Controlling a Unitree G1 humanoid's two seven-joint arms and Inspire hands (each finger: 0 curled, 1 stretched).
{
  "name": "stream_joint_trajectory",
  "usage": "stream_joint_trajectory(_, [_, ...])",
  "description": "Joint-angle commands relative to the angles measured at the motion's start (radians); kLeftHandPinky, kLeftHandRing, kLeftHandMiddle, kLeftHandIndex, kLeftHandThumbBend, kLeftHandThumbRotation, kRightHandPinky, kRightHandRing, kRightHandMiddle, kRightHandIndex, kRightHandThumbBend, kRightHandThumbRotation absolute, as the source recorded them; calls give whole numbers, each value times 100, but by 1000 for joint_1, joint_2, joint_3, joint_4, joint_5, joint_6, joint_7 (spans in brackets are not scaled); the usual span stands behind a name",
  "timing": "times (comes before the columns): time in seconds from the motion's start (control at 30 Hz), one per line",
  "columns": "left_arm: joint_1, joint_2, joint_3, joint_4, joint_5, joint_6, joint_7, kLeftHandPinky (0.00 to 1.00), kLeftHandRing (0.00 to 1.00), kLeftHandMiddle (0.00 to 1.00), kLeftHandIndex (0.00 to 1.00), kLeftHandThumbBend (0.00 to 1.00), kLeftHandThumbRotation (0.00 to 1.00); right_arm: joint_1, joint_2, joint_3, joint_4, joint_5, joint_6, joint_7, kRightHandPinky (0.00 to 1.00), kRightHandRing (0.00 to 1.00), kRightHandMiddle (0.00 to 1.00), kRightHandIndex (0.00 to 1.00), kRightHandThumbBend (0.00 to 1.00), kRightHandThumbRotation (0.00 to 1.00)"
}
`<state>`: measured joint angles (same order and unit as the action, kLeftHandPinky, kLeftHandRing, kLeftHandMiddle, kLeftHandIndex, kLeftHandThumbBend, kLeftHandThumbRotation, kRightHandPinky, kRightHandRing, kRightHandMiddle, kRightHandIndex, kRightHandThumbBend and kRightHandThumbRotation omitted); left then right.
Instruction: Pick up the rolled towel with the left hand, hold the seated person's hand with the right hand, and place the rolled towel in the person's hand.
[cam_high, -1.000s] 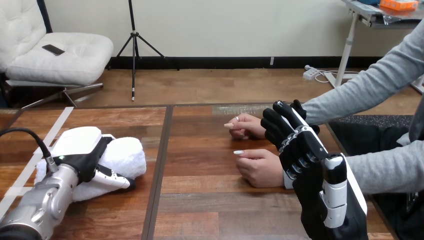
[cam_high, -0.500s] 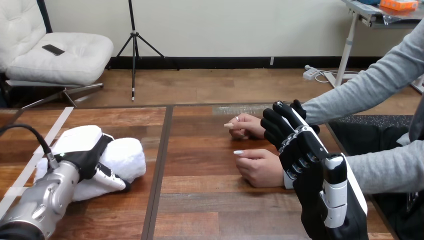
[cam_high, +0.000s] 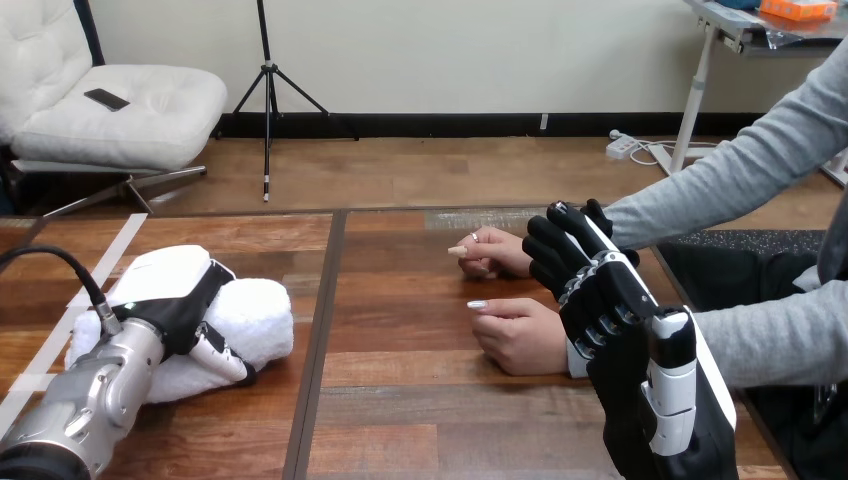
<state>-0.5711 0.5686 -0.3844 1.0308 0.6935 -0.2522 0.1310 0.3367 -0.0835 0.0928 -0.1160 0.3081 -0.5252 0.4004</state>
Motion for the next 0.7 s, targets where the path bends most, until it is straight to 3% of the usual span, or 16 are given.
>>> stream_joint_trajectory(0.0, [-37,11,15,-23,-19,-19,29,19,26,35,45,73,0,-51,3,-15,-40,4,-25,2,97,93,92,92,73,100])
stream_joint_trajectory(0.67, [6,19,42,-81,-59,-84,68,27,35,42,45,69,0,-47,3,-20,-41,-8,-22,-2,97,93,92,92,75,100])
